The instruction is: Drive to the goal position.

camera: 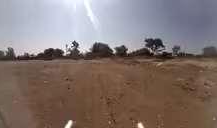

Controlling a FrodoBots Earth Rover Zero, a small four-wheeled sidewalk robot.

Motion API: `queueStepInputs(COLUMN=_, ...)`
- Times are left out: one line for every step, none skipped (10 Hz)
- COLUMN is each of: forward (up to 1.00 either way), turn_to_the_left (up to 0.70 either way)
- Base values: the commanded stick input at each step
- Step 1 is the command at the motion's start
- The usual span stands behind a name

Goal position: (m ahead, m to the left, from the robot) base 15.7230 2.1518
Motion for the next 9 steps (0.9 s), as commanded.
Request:
queueStepInputs(forward=0.5, turn_to_the_left=0.0)
queueStepInputs(forward=0.5, turn_to_the_left=0.0)
queueStepInputs(forward=0.5, turn_to_the_left=0.0)
queueStepInputs(forward=0.5, turn_to_the_left=0.0)
queueStepInputs(forward=0.5, turn_to_the_left=0.0)
queueStepInputs(forward=0.5, turn_to_the_left=0.0)
queueStepInputs(forward=0.5, turn_to_the_left=0.0)
queueStepInputs(forward=0.5, turn_to_the_left=0.0)
queueStepInputs(forward=0.5, turn_to_the_left=0.0)
